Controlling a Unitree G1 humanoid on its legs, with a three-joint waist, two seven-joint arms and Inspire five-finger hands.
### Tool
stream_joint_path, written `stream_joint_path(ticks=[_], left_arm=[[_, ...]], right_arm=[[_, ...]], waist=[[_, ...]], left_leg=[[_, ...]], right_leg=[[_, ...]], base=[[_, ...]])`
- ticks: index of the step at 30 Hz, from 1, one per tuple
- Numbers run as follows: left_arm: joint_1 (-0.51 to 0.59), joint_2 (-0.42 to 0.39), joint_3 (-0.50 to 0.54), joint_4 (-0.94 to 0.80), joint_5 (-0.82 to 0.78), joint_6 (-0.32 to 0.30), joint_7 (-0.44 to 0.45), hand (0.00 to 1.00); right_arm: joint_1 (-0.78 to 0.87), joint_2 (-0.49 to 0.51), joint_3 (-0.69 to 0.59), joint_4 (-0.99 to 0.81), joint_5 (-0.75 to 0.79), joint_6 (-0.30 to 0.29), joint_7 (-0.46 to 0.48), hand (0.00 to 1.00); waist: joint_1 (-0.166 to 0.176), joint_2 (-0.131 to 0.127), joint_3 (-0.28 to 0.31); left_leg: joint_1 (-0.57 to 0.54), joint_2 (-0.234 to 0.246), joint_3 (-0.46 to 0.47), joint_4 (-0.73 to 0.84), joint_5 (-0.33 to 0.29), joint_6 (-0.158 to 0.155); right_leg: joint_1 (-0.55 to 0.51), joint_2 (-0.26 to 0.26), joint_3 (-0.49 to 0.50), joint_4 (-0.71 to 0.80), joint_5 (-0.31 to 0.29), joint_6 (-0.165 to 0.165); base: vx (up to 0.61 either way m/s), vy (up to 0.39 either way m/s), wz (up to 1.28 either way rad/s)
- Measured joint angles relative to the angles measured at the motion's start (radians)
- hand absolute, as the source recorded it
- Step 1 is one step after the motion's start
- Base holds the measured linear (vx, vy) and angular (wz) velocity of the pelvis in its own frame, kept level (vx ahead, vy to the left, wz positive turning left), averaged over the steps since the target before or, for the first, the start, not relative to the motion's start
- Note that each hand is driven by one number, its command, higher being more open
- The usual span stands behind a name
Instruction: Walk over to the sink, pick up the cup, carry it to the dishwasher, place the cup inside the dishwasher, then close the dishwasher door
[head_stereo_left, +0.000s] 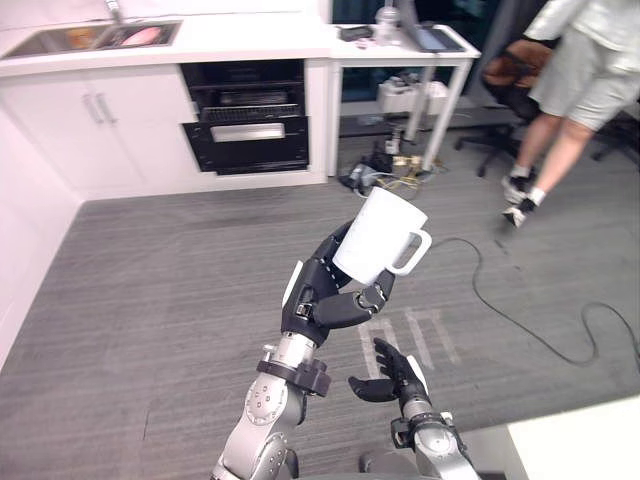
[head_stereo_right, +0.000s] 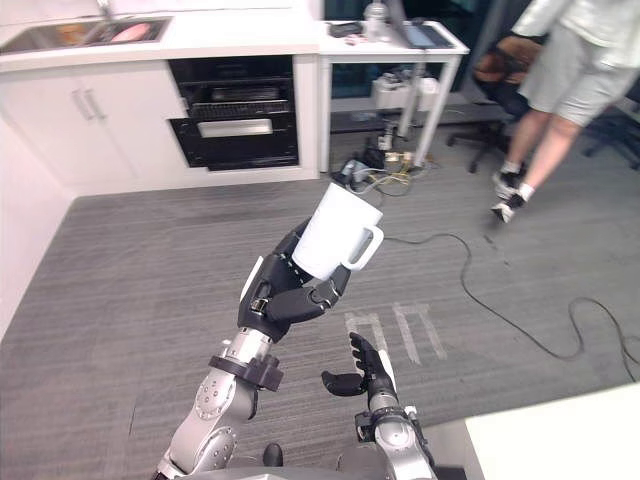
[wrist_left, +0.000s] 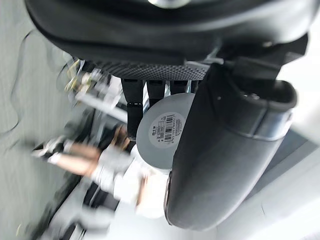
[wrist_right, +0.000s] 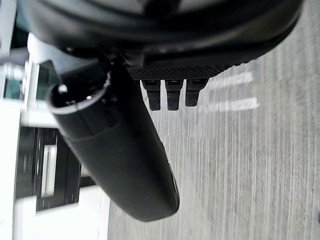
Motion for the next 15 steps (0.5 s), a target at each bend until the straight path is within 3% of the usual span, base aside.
stream_joint_path(ticks=[2,8,9,15], left_arm=[[0.002,-0.004,0.004,-0.001,0.001,0.0,0.001,0.3],[0.043,-0.009,0.005,-0.033,0.006,-0.001,0.013,0.3],[0.076,0.014,0.075,-0.033,0.006,-0.001,0.03,0.3],[0.075,0.01,0.088,-0.025,0.006,-0.001,0.031,0.3]], right_arm=[[-0.003,0.001,0.0,-0.019,0.0,0.0,0.0,0.9],[-0.014,0.001,-0.008,-0.055,0.0,-0.009,-0.002,0.9],[-0.008,-0.002,-0.007,0.033,0.0,-0.007,-0.002,0.9],[-0.006,0.001,-0.009,0.034,0.001,-0.009,0.001,0.9]], waist=[[0.012,0.012,-0.008],[0.025,0.008,-0.021],[-0.001,0.018,-0.081],[-0.001,0.018,-0.077]], left_leg=[[0.013,0.014,-0.025,-0.026,0.008,-0.012],[0.019,0.027,-0.065,-0.062,0.017,-0.022],[0.037,0.027,-0.109,-0.199,0.137,-0.018],[0.048,0.033,-0.066,-0.189,0.131,-0.017]], right_leg=[[0.028,0.009,-0.029,-0.029,0.008,-0.012],[0.08,0.015,-0.072,-0.123,0.039,-0.018],[0.103,0.013,-0.099,-0.214,0.113,-0.005],[0.093,0.018,-0.063,-0.209,0.116,-0.006]], base=[[0.12,-0.091,0.31],[0.07,-0.034,0.19],[0.02,-0.002,0.04],[0.0,-0.002,-0.19]])
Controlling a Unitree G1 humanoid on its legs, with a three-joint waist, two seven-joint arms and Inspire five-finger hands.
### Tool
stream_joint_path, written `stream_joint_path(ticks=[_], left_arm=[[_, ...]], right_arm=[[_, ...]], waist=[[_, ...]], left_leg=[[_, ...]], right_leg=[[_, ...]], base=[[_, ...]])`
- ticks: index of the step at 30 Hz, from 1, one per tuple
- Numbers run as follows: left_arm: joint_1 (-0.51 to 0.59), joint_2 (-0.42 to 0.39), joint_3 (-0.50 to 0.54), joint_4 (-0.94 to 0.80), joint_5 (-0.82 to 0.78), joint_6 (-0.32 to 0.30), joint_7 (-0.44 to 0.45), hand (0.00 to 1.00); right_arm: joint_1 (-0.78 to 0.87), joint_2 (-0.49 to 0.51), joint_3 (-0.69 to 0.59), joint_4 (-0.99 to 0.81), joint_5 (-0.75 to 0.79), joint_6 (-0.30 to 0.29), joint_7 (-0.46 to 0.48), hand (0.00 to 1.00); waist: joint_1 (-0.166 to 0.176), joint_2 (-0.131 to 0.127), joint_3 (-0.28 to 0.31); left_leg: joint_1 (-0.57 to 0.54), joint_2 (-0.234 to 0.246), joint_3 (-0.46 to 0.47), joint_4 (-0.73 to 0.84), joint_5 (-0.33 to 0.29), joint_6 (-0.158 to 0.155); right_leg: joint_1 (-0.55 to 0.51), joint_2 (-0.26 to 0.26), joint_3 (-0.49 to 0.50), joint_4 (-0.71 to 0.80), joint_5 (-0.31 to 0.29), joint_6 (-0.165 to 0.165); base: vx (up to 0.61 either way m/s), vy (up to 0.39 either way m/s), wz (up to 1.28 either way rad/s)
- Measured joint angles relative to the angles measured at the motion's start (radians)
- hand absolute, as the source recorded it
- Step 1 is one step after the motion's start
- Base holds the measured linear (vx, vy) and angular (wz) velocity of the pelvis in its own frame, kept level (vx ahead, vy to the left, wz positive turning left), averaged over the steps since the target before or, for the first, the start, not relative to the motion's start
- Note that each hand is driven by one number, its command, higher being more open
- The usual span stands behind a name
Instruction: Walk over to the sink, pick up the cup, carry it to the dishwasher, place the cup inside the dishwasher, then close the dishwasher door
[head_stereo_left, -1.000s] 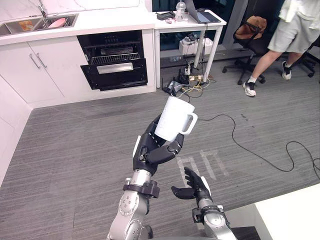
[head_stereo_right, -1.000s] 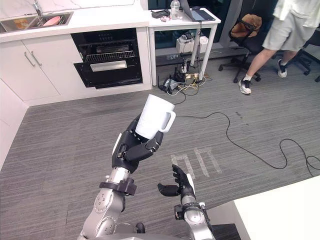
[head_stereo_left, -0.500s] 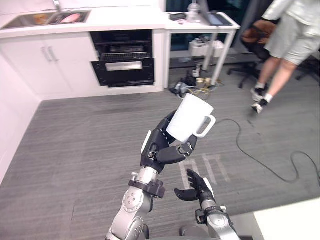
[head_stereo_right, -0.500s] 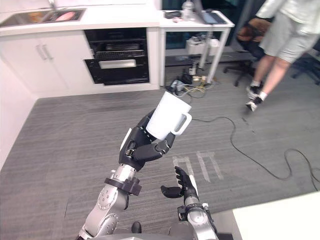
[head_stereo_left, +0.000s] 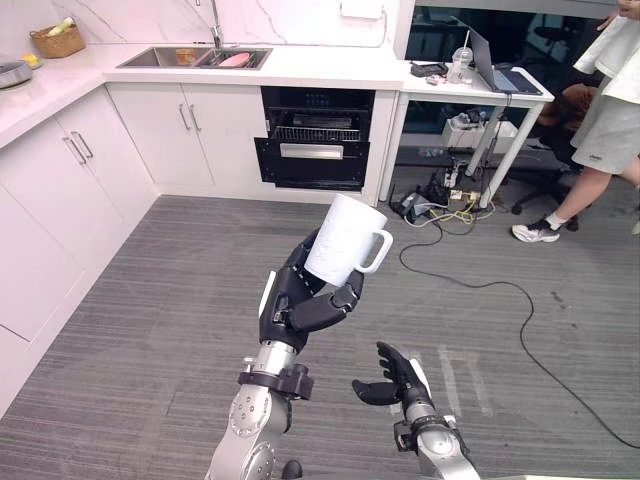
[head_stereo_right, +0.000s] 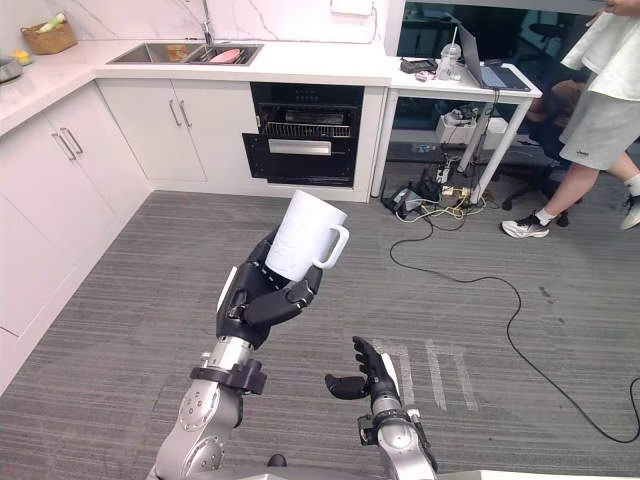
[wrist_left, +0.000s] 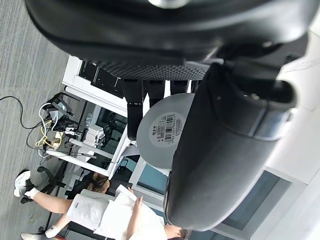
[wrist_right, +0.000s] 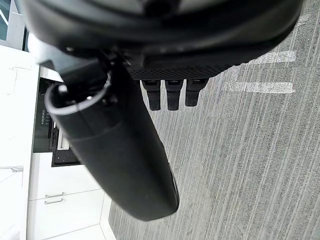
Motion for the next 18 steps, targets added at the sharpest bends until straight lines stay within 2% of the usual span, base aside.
stream_joint_path(ticks=[1,2,3,4,9,11,15,18], left_arm=[[-0.007,-0.005,0.003,0.013,0.001,0.0,0.0,0.3],[-0.013,-0.006,0.005,0.02,0.002,0.0,0.0,0.3],[-0.023,-0.02,0.003,0.055,0.014,0.002,-0.002,0.3],[-0.023,-0.025,0.004,0.068,0.015,0.002,-0.002,0.3],[-0.02,-0.022,0.066,0.187,0.043,0.034,0.005,0.3],[-0.014,-0.019,0.073,0.19,0.052,0.055,0.006,0.3],[-0.009,-0.019,0.074,0.181,0.067,0.055,0.015,0.3],[-0.01,-0.019,0.077,0.168,0.067,0.055,0.025,0.3]], right_arm=[[0.01,-0.001,-0.01,0.0,0.001,-0.001,0.0,0.9],[0.015,0.0,-0.019,0.001,0.001,-0.001,0.0,0.9],[0.04,-0.001,-0.06,0.023,0.003,-0.001,-0.001,0.9],[0.048,-0.002,-0.075,0.037,0.004,-0.001,-0.002,0.9],[0.084,0.003,-0.155,0.117,0.037,0.023,-0.008,0.9],[0.078,0.001,-0.161,0.117,0.042,0.027,-0.008,0.9],[0.057,0.002,-0.187,0.1,0.043,0.025,-0.018,0.9],[0.035,0.0,-0.193,0.071,0.042,0.025,-0.03,0.9]], waist=[[-0.01,0.004,0.001],[-0.016,0.004,0.001],[-0.044,0.004,0.003],[-0.051,0.004,0.004],[-0.055,0.021,0.015],[-0.049,0.026,0.018],[-0.016,0.022,0.024],[-0.001,0.014,0.05]], left_leg=[[-0.006,0.002,0.005,0.0,-0.012,-0.008],[-0.008,0.003,0.006,0.0,-0.016,-0.002],[-0.013,0.015,0.043,0.005,-0.016,0.001],[-0.011,0.02,0.061,0.005,-0.01,-0.001],[-0.003,0.028,0.03,0.001,0.005,-0.015],[-0.006,0.02,0.021,-0.006,0.012,-0.019],[-0.014,0.005,-0.054,-0.002,0.025,-0.021],[-0.057,-0.005,-0.041,0.052,-0.001,-0.011]], right_leg=[[0.0,-0.004,-0.004,-0.007,0.002,-0.001],[0.001,-0.005,-0.008,-0.01,0.003,-0.001],[0.009,-0.011,-0.037,-0.022,0.004,-0.001],[0.014,-0.012,-0.045,-0.024,0.004,-0.001],[0.046,-0.03,-0.174,-0.046,0.004,0.0],[0.049,-0.033,-0.198,-0.022,-0.012,-0.002],[0.069,-0.05,-0.277,0.009,-0.047,-0.003],[0.08,-0.067,-0.342,0.031,-0.066,0.003]], base=[[-0.02,-0.002,-0.17],[-0.01,-0.003,0.22],[0.01,-0.006,0.36],[0.03,-0.014,0.39],[0.02,-0.029,0.19],[0.01,-0.033,0.45],[-0.01,-0.024,0.61],[-0.07,0.011,0.69]])
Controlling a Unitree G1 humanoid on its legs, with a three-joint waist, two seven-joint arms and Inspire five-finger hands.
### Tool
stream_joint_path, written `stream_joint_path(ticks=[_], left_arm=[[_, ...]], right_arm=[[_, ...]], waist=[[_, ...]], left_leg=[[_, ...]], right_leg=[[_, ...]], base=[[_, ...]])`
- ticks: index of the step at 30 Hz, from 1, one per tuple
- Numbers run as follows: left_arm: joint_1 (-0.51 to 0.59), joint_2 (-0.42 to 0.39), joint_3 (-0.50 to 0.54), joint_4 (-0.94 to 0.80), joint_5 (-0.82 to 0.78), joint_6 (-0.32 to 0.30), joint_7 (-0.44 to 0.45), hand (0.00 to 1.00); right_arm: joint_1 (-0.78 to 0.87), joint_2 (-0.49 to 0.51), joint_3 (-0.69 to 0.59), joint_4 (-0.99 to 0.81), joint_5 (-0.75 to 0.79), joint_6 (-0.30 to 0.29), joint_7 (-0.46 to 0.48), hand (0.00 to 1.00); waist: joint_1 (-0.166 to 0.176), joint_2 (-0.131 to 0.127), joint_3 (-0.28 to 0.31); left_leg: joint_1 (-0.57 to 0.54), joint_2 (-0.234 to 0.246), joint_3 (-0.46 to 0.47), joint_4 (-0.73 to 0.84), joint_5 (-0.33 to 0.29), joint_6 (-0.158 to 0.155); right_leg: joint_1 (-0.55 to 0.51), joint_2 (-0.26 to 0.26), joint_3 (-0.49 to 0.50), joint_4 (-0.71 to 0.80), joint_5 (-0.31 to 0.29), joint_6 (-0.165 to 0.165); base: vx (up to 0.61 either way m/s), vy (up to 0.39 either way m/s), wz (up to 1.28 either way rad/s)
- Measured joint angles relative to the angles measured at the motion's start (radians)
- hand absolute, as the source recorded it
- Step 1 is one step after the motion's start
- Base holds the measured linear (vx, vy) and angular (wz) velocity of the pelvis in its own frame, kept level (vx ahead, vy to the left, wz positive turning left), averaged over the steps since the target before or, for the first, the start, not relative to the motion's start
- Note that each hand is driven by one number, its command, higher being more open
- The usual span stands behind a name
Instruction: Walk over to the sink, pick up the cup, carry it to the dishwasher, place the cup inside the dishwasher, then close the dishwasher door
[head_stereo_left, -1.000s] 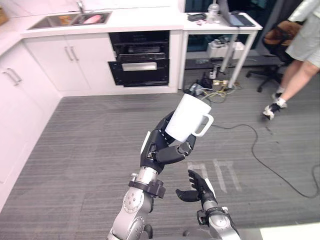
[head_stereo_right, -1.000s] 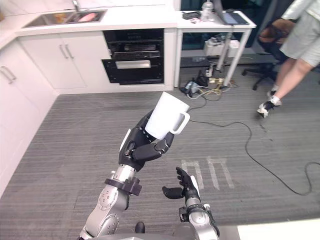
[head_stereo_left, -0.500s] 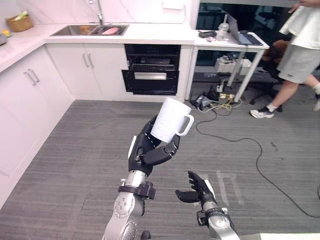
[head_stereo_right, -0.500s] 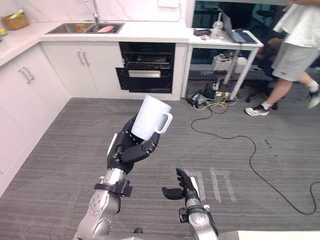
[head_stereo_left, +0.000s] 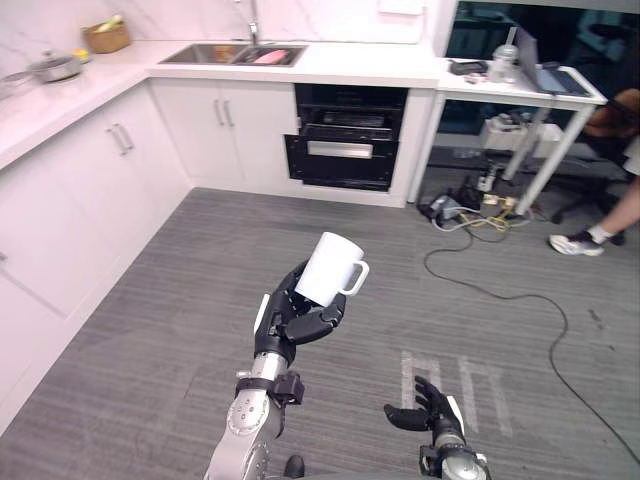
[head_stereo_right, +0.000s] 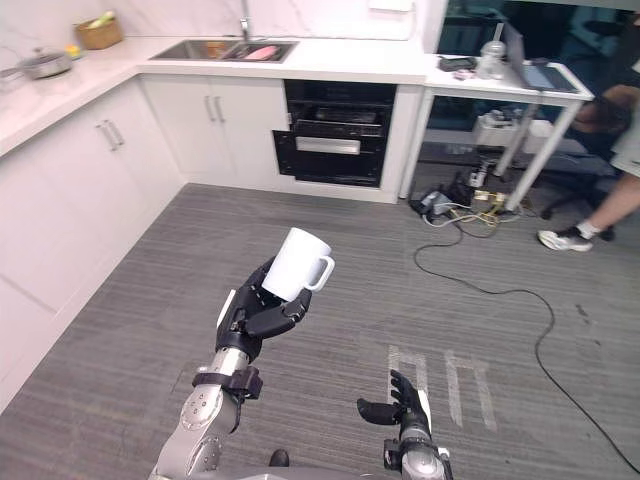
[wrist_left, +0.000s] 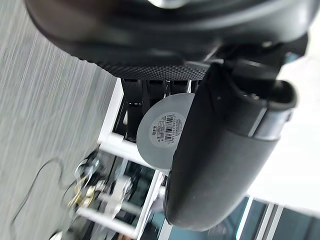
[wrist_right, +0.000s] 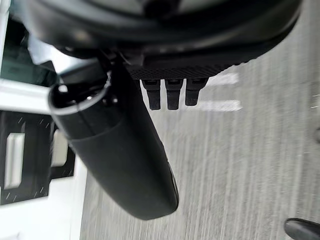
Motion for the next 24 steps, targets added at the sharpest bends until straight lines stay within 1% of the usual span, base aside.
stream_joint_path(ticks=[1,2,3,4,5,6,7,8,9,10,11,12,13,14,15,16,17,18,19,20,21,23,24], left_arm=[[0.0,0.0,0.0,0.0,0.0,0.0,0.001,0.3],[0.0,0.0,0.003,0.0,0.0,0.0,0.002,0.3],[0.001,-0.001,0.006,0.0,0.0,0.0,0.002,0.3],[0.0,-0.004,0.013,-0.003,0.0,0.0,0.003,0.3],[0.0,-0.009,0.019,-0.018,0.0,0.0,0.004,0.3],[0.001,-0.011,0.018,-0.024,0.0,0.0,0.004,0.3],[0.001,-0.011,0.019,-0.034,0.0,-0.003,0.004,0.3],[0.005,-0.01,0.021,-0.034,0.0,-0.011,0.004,0.3],[0.007,-0.01,0.027,-0.034,0.0,-0.012,0.004,0.3],[0.009,-0.009,0.038,-0.035,0.0,-0.012,0.004,0.3],[0.015,-0.008,0.04,-0.035,0.0,-0.012,0.005,0.3],[0.019,-0.008,0.039,-0.037,0.0,-0.012,0.005,0.3],[0.03,-0.009,0.039,-0.045,0.0,-0.012,0.005,0.3],[0.046,-0.011,0.032,-0.063,0.0,-0.011,0.002,0.3],[0.049,-0.018,0.025,-0.064,0.0,-0.011,0.001,0.3],[0.048,-0.016,0.02,-0.069,0.001,-0.011,0.0,0.3],[0.044,-0.011,0.01,-0.076,0.001,-0.013,0.0,0.3],[0.043,-0.003,0.005,-0.075,0.002,-0.013,0.0,0.3],[0.042,0.008,0.007,-0.071,0.002,-0.013,0.001,0.3],[0.042,0.016,0.009,-0.07,0.002,-0.013,0.004,0.3],[0.041,0.019,0.008,-0.07,0.002,-0.013,0.004,0.3],[0.035,0.022,0.003,-0.07,0.002,-0.014,0.004,0.3],[0.025,0.023,-0.001,-0.069,0.002,-0.014,0.004,0.3]], right_arm=[[0.0,-0.001,-0.002,-0.01,0.0,-0.003,-0.003,0.9],[-0.004,-0.002,-0.001,-0.024,0.0,-0.008,-0.005,0.9],[-0.007,-0.002,-0.002,-0.029,0.0,-0.008,-0.007,0.9],[-0.016,-0.003,-0.002,-0.038,0.0,-0.009,-0.015,0.9],[-0.032,-0.006,-0.004,-0.044,-0.001,-0.009,-0.027,0.9],[-0.038,-0.008,-0.004,-0.045,-0.001,-0.009,-0.031,0.9],[-0.049,-0.012,-0.004,-0.048,-0.001,-0.009,-0.04,0.9],[-0.061,-0.009,-0.003,-0.059,-0.001,-0.009,-0.044,0.9],[-0.065,-0.006,-0.003,-0.071,-0.001,-0.009,-0.045,0.9],[-0.078,0.002,-0.004,-0.096,-0.002,-0.009,-0.046,0.9],[-0.085,0.006,-0.004,-0.12,-0.002,-0.01,-0.047,0.9],[-0.087,0.007,-0.004,-0.127,-0.002,-0.014,-0.047,0.9],[-0.088,0.011,-0.005,-0.134,-0.003,-0.02,-0.047,0.9],[-0.09,0.012,-0.004,-0.135,-0.003,-0.021,-0.047,0.9],[-0.089,0.009,-0.004,-0.131,-0.003,-0.021,-0.046,0.9],[-0.083,0.011,-0.004,-0.131,-0.004,-0.021,-0.046,0.9],[-0.075,0.016,-0.002,-0.13,-0.007,-0.019,-0.046,0.9],[-0.072,0.021,0.0,-0.128,-0.009,-0.019,-0.044,0.9],[-0.068,0.033,0.0,-0.128,-0.01,-0.018,-0.041,0.9],[-0.064,0.043,0.001,-0.129,-0.01,-0.019,-0.041,0.9],[-0.064,0.044,0.007,-0.13,-0.01,-0.019,-0.041,0.9],[-0.064,0.043,0.019,-0.139,-0.009,-0.019,-0.041,0.9],[-0.064,0.042,0.022,-0.153,-0.008,-0.019,-0.04,0.9]], waist=[[0.0,0.001,0.001],[0.002,0.006,0.002],[0.002,0.004,0.004],[0.001,-0.001,0.014],[-0.004,0.002,0.03],[-0.001,0.003,0.033],[0.008,0.013,0.036],[0.021,0.007,0.041],[0.023,0.004,0.043],[0.023,-0.001,0.048],[0.023,-0.004,0.05],[0.024,-0.008,0.052],[0.026,-0.019,0.059],[0.02,-0.025,0.064],[0.019,-0.027,0.067],[0.015,-0.027,0.067],[-0.001,-0.033,0.073],[-0.004,-0.035,0.077],[-0.012,-0.033,0.083],[-0.021,-0.033,0.084],[-0.022,-0.03,0.086],[-0.031,-0.027,0.088],[-0.034,-0.027,0.087]], left_leg=[[-0.012,0.001,0.012,0.012,-0.002,0.002],[-0.033,0.013,0.079,0.03,-0.009,0.014],[-0.04,0.021,0.12,0.035,-0.016,0.025],[-0.057,0.04,0.221,0.056,-0.033,0.051],[-0.087,0.073,0.326,0.113,-0.043,0.066],[-0.103,0.091,0.372,0.143,-0.046,0.07],[-0.122,0.106,0.411,0.187,-0.062,0.059],[-0.13,0.099,0.41,0.205,-0.075,0.057],[-0.134,0.094,0.409,0.212,-0.081,0.054],[-0.142,0.08,0.407,0.23,-0.102,0.06],[-0.154,0.067,0.406,0.26,-0.133,0.062],[-0.156,0.059,0.406,0.276,-0.152,0.059],[-0.156,0.042,0.408,0.303,-0.185,0.058],[-0.154,0.026,0.407,0.338,-0.225,0.064],[-0.155,0.019,0.399,0.361,-0.248,0.073],[-0.148,0.003,0.382,0.375,-0.268,0.08],[-0.117,-0.019,0.348,0.369,-0.287,0.1],[-0.1,-0.02,0.336,0.362,-0.289,0.109],[-0.076,-0.019,0.312,0.347,-0.294,0.114],[-0.04,-0.019,0.292,0.309,-0.295,0.115],[0.003,-0.021,0.279,0.266,-0.294,0.114],[0.052,-0.027,0.255,0.224,-0.29,0.106],[0.085,-0.033,0.239,0.198,-0.295,0.101]], right_leg=[[0.0,-0.004,-0.014,0.002,-0.003,0.003],[0.001,-0.012,-0.045,0.005,-0.009,0.006],[0.001,-0.015,-0.059,0.005,-0.01,0.008],[0.005,-0.026,-0.09,0.001,-0.01,0.011],[0.011,-0.034,-0.123,-0.002,-0.009,0.014],[0.01,-0.039,-0.134,-0.004,-0.009,0.015],[0.01,-0.041,-0.144,-0.001,-0.015,0.025],[0.01,-0.05,-0.139,-0.002,-0.018,0.03],[0.01,-0.056,-0.135,-0.002,-0.02,0.033],[0.011,-0.07,-0.136,0.0,-0.027,0.046],[0.011,-0.09,-0.141,0.011,-0.039,0.063],[0.011,-0.107,-0.143,0.023,-0.051,0.071],[0.011,-0.136,-0.146,0.057,-0.076,0.084],[0.004,-0.169,-0.142,0.134,-0.101,0.092],[-0.025,-0.189,-0.127,0.221,-0.104,0.087],[-0.068,-0.213,-0.102,0.341,-0.094,0.07],[-0.15,-0.23,-0.017,0.544,-0.031,0.006],[-0.187,-0.215,0.031,0.605,-0.045,0.021],[-0.218,-0.168,0.08,0.639,-0.09,0.02],[-0.259,-0.114,0.102,0.626,-0.129,0.003],[-0.3,-0.069,0.104,0.575,-0.141,-0.007],[-0.345,-0.027,0.088,0.483,-0.14,-0.007],[-0.384,-0.002,0.08,0.395,-0.13,-0.007]], base=[[-0.06,0.022,0.76],[-0.05,0.018,0.6],[0.0,0.015,0.78],[0.03,0.013,0.81],[0.04,0.027,0.79],[0.07,0.099,0.64],[0.1,0.131,0.29],[0.11,0.138,0.19],[0.09,0.12,0.1],[0.1,0.136,0.16],[0.1,0.147,0.15],[0.09,0.141,0.13],[0.13,0.191,0.15],[0.18,0.221,0.21],[0.2,0.228,0.32],[0.31,0.255,0.55],[0.29,0.215,0.56],[0.31,0.186,0.58],[0.24,0.092,0.51],[0.32,0.095,0.51],[0.32,0.084,0.41],[0.39,0.052,0.4],[0.46,0.03,0.53]])
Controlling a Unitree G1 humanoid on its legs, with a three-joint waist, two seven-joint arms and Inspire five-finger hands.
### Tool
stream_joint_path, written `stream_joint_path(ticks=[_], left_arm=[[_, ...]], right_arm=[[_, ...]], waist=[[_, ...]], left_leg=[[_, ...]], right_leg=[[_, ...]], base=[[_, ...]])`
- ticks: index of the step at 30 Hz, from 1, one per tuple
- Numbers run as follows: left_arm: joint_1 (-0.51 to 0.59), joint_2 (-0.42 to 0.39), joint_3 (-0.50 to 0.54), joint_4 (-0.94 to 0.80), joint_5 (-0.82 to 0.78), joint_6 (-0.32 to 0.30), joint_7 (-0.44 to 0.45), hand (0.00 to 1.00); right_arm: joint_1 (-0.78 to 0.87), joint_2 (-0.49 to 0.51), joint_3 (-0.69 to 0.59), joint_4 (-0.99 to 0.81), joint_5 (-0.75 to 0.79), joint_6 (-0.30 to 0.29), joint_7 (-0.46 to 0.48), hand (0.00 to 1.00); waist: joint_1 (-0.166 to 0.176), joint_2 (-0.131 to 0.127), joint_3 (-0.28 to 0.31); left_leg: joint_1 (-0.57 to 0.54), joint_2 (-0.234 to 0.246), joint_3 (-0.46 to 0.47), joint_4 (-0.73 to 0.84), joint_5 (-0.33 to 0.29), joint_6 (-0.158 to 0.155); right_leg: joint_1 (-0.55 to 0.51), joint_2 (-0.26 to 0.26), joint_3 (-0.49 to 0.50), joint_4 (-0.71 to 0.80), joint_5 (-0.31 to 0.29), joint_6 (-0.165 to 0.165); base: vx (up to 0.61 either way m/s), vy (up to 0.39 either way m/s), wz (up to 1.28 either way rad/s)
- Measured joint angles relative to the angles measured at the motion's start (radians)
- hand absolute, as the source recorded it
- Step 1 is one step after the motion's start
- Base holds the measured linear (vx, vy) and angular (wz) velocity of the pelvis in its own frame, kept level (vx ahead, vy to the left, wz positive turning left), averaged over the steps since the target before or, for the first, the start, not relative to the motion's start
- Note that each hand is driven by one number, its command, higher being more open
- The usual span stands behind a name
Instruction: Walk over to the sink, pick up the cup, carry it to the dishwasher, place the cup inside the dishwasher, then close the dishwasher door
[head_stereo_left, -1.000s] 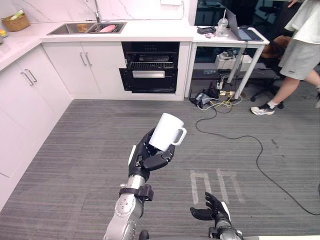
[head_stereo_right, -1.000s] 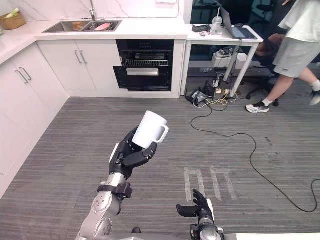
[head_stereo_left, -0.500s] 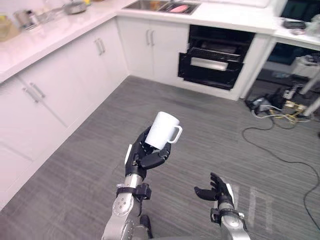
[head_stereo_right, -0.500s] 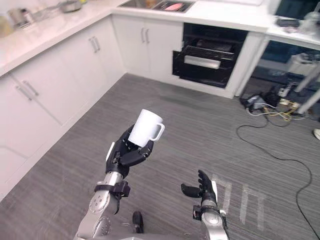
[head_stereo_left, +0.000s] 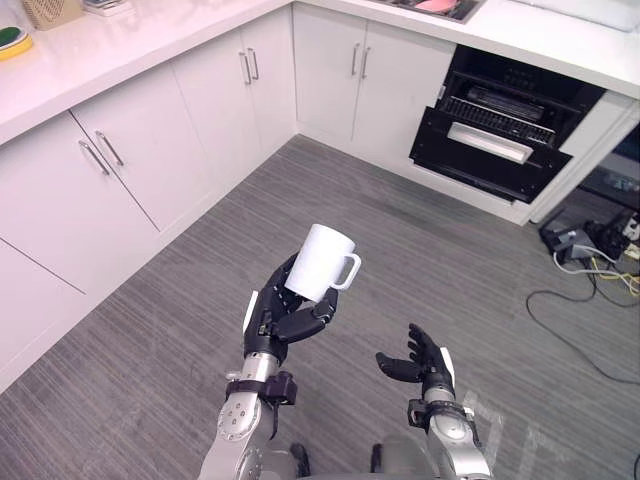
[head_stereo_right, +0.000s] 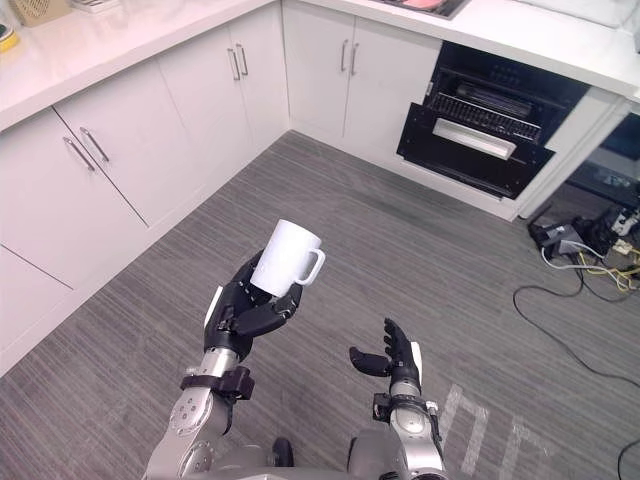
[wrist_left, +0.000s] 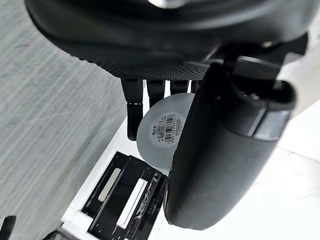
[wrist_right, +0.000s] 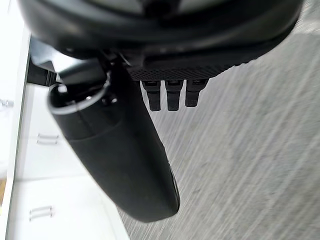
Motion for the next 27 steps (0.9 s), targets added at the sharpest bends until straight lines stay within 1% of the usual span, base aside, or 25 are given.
stream_joint_path(ticks=[1,2,3,4,5,6,7,8,9,10,11,13,14,16,17,18,19,20,21,22,23,24,25,26,27], left_arm=[[-0.011,0.0,-0.004,0.001,0.0,-0.002,0.0,0.3],[-0.029,0.001,-0.012,0.008,0.0,-0.008,0.0,0.3],[-0.037,-0.006,-0.02,0.023,0.0,-0.01,-0.002,0.3],[-0.038,-0.016,-0.023,0.035,-0.001,-0.01,-0.001,0.3],[-0.032,-0.027,-0.021,0.047,-0.001,-0.01,0.0,0.3],[-0.031,-0.029,-0.021,0.052,-0.001,-0.01,0.0,0.3],[-0.028,-0.033,-0.024,0.055,-0.001,-0.006,0.0,0.3],[-0.017,-0.039,-0.026,0.044,-0.001,-0.007,-0.004,0.3],[-0.011,-0.044,-0.027,0.035,-0.001,-0.007,-0.006,0.3],[0.005,-0.055,-0.025,0.013,-0.001,-0.01,-0.006,0.3],[0.01,-0.061,-0.027,-0.001,-0.002,-0.011,-0.007,0.3],[0.011,-0.07,-0.026,-0.007,-0.002,-0.022,-0.013,0.3],[0.011,-0.071,-0.024,-0.002,-0.002,-0.021,-0.016,0.3],[0.013,-0.067,-0.025,0.002,-0.002,-0.02,-0.02,0.3],[0.014,-0.071,-0.024,0.004,-0.002,-0.02,-0.021,0.3],[0.016,-0.069,-0.024,0.009,-0.001,-0.02,-0.021,0.3],[0.014,-0.05,-0.018,0.017,-0.001,-0.019,-0.016,0.3],[0.01,-0.045,-0.017,0.017,-0.001,-0.019,-0.013,0.3],[0.004,-0.044,-0.018,0.017,-0.001,-0.019,-0.008,0.3],[0.007,-0.043,-0.018,0.017,0.0,-0.019,-0.004,0.3],[0.014,-0.04,-0.018,0.017,0.0,-0.018,0.001,0.3],[0.013,-0.026,-0.021,0.016,0.001,-0.017,0.001,0.3],[0.013,-0.017,-0.021,0.016,0.002,-0.017,0.001,0.3],[0.015,-0.002,-0.021,0.016,0.003,-0.013,0.001,0.3],[0.017,0.0,-0.021,0.016,0.006,-0.013,0.003,0.3]], right_arm=[[0.0,-0.002,0.004,-0.017,0.0,0.0,0.0,0.9],[0.004,-0.008,0.018,-0.049,-0.001,0.0,0.0,0.9],[0.012,-0.018,0.026,-0.069,-0.001,0.0,0.001,0.9],[0.01,-0.028,0.029,-0.072,-0.002,0.0,0.002,0.9],[0.009,-0.037,0.047,-0.09,-0.002,0.001,0.004,0.9],[0.01,-0.039,0.055,-0.104,-0.002,0.001,0.006,0.9],[0.028,-0.04,0.07,-0.149,-0.003,0.001,0.005,0.9],[0.057,-0.037,0.085,-0.211,-0.003,0.001,0.002,0.9],[0.071,-0.037,0.088,-0.243,-0.003,0.0,0.002,0.9],[0.076,-0.035,0.096,-0.286,-0.002,-0.005,-0.002,0.9],[0.074,-0.032,0.096,-0.311,-0.002,-0.01,-0.004,0.9],[0.052,-0.03,0.094,-0.319,-0.001,-0.024,-0.006,0.9],[0.03,-0.03,0.094,-0.292,-0.001,-0.024,-0.006,0.9],[0.016,-0.033,0.092,-0.255,0.0,-0.025,-0.007,0.9],[0.007,-0.041,0.092,-0.217,0.001,-0.025,-0.008,0.9],[0.004,-0.042,0.092,-0.191,0.001,-0.023,-0.008,0.9],[-0.003,-0.024,0.095,-0.143,0.002,-0.012,-0.008,0.9],[0.0,-0.018,0.094,-0.136,0.002,-0.01,-0.007,0.9],[0.0,-0.016,0.095,-0.126,0.002,-0.009,-0.004,0.9],[0.001,-0.013,0.095,-0.121,0.002,-0.006,-0.003,0.9],[0.001,-0.01,0.094,-0.119,0.002,-0.005,-0.001,0.9],[-0.001,-0.005,0.094,-0.119,0.002,-0.005,0.001,0.9],[-0.002,0.001,0.094,-0.119,0.002,-0.005,0.003,0.9],[-0.001,0.01,0.094,-0.119,0.002,-0.005,0.004,0.9],[-0.001,0.014,0.095,-0.119,0.002,-0.005,0.006,0.9]], waist=[[-0.003,0.0,-0.001],[-0.022,-0.002,-0.002],[-0.029,0.011,-0.005],[-0.02,0.034,-0.011],[-0.015,0.052,-0.014],[-0.016,0.058,-0.011],[-0.015,0.067,-0.007],[0.0,0.067,-0.006],[0.009,0.067,-0.006],[0.02,0.067,-0.006],[0.032,0.067,-0.007],[0.05,0.066,-0.008],[0.057,0.065,-0.007],[0.061,0.062,-0.006],[0.065,0.08,-0.011],[0.068,0.083,-0.014],[0.063,0.049,-0.019],[0.056,0.037,-0.021],[0.057,0.027,-0.015],[0.064,0.023,-0.013],[0.062,0.024,-0.014],[0.06,0.016,-0.011],[0.059,0.01,-0.009],[0.046,0.005,-0.009],[0.031,0.004,-0.008]], left_leg=[[0.016,-0.003,-0.016,-0.01,-0.011,-0.012],[0.032,-0.009,-0.048,0.012,-0.052,-0.043],[0.044,0.001,-0.051,0.04,-0.085,-0.058],[0.043,0.026,-0.044,0.063,-0.098,-0.073],[0.037,0.052,-0.03,0.14,-0.105,-0.086],[0.028,0.064,-0.024,0.207,-0.103,-0.09],[-0.025,0.093,-0.016,0.417,-0.069,-0.124],[-0.088,0.14,0.011,0.627,-0.014,-0.133],[-0.114,0.166,0.033,0.715,-0.017,-0.13],[-0.166,0.202,0.059,0.822,-0.035,-0.115],[-0.209,0.221,0.07,0.851,-0.051,-0.099],[-0.293,0.235,0.068,0.792,-0.083,-0.088],[-0.339,0.208,0.037,0.658,-0.096,-0.088],[-0.364,0.147,-0.03,0.453,-0.07,-0.105],[-0.352,0.109,-0.098,0.216,0.074,-0.12],[-0.33,0.107,-0.096,0.192,0.169,-0.123],[-0.317,0.069,-0.07,0.2,0.149,-0.095],[-0.328,0.056,-0.065,0.217,0.128,-0.078],[-0.345,0.047,-0.049,0.267,0.083,-0.073],[-0.345,0.048,-0.028,0.301,0.055,-0.053],[-0.333,0.05,-0.008,0.326,0.013,-0.042],[-0.295,0.045,0.019,0.317,-0.014,-0.03],[-0.269,0.04,0.03,0.303,-0.024,-0.026],[-0.208,0.033,0.04,0.272,-0.037,-0.015],[-0.141,0.031,0.048,0.232,-0.046,-0.009]], right_leg=[[-0.021,0.017,0.001,-0.081,0.031,-0.007],[-0.027,0.032,0.011,-0.174,0.184,-0.026],[-0.009,0.036,0.002,-0.168,0.24,-0.044],[0.003,0.054,-0.012,-0.168,0.235,-0.051],[0.051,0.073,-0.019,-0.19,0.216,-0.065],[0.083,0.082,-0.022,-0.205,0.208,-0.071],[0.161,0.102,-0.023,-0.241,0.201,-0.081],[0.233,0.114,-0.007,-0.274,0.189,-0.095],[0.271,0.121,0.005,-0.293,0.184,-0.102],[0.33,0.125,0.026,-0.327,0.174,-0.107],[0.364,0.123,0.048,-0.353,0.163,-0.103],[0.405,0.114,0.087,-0.393,0.147,-0.081],[0.429,0.091,0.112,-0.403,0.128,-0.059],[0.445,0.056,0.135,-0.399,0.098,-0.03],[0.447,0.037,0.166,-0.376,0.053,0.01],[0.449,0.035,0.186,-0.366,0.032,0.024],[0.456,-0.007,0.215,-0.362,0.014,0.025],[0.456,-0.021,0.225,-0.361,0.012,0.027],[0.451,-0.035,0.243,-0.353,0.01,0.03],[0.448,-0.043,0.256,-0.329,0.012,0.032],[0.414,-0.047,0.265,-0.24,0.009,0.043],[0.342,-0.055,0.267,-0.066,0.018,0.115],[0.296,-0.062,0.269,0.039,0.037,0.156],[0.222,-0.066,0.267,0.226,0.036,0.172],[0.164,-0.061,0.235,0.344,0.023,0.147]], base=[[0.61,0.003,0.84],[0.64,-0.025,0.91],[0.54,-0.025,0.74],[0.56,-0.035,0.24],[0.44,-0.038,-0.02],[0.63,-0.066,0.02],[0.5,-0.048,-0.04],[0.47,-0.025,-0.14],[0.43,0.014,-0.36],[0.38,0.045,-0.44],[0.37,0.067,-0.55],[0.3,0.153,-0.51],[0.32,0.267,-0.43],[0.31,0.324,-0.42],[0.23,0.277,-0.5],[0.31,0.365,-0.53],[0.26,0.265,-0.23],[0.4,0.391,-0.14],[0.41,0.36,-0.2],[0.41,0.348,-0.46],[0.4,0.327,-0.59],[0.33,0.251,-0.54],[0.33,0.213,-0.42],[0.34,0.161,-0.23],[0.33,0.138,-0.19]])
